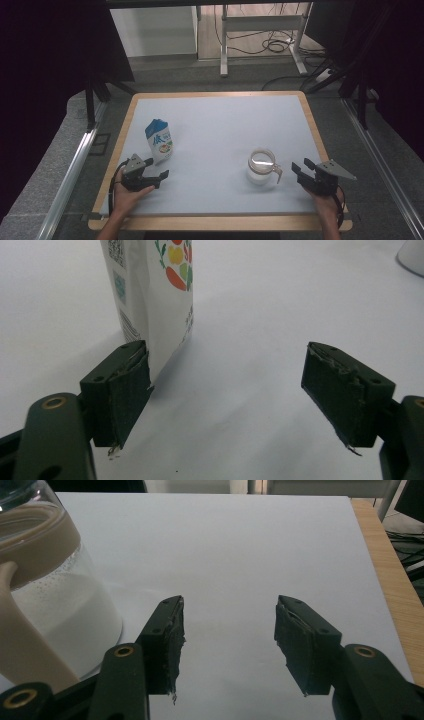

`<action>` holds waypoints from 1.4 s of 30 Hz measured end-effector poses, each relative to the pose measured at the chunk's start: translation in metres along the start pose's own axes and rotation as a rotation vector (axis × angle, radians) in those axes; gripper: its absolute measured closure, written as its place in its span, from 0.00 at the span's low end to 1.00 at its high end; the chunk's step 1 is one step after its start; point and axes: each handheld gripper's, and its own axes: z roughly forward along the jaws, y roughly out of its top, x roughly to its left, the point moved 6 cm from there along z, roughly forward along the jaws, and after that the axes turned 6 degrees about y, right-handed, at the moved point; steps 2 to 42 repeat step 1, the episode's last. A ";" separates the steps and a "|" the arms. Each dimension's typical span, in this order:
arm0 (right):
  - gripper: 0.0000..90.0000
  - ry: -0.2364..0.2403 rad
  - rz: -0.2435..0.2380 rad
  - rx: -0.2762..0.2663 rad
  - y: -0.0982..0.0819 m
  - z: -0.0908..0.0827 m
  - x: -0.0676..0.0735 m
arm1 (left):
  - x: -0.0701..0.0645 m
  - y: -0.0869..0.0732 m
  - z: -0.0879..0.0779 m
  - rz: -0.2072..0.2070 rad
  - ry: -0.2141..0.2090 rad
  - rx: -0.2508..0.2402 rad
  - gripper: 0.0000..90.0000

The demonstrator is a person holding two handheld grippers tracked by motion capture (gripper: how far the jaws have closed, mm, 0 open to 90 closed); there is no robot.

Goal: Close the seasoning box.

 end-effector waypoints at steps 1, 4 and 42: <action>0.51 0.000 -0.002 -0.001 0.000 0.000 0.000 | 0.000 0.000 0.000 0.001 0.000 0.000 0.22; 0.51 0.000 -0.002 -0.001 0.000 0.000 0.000 | 0.000 0.000 0.000 0.001 0.000 0.000 0.22; 0.51 0.000 -0.002 -0.001 0.000 0.000 0.000 | 0.000 0.000 0.000 0.001 0.000 0.000 0.22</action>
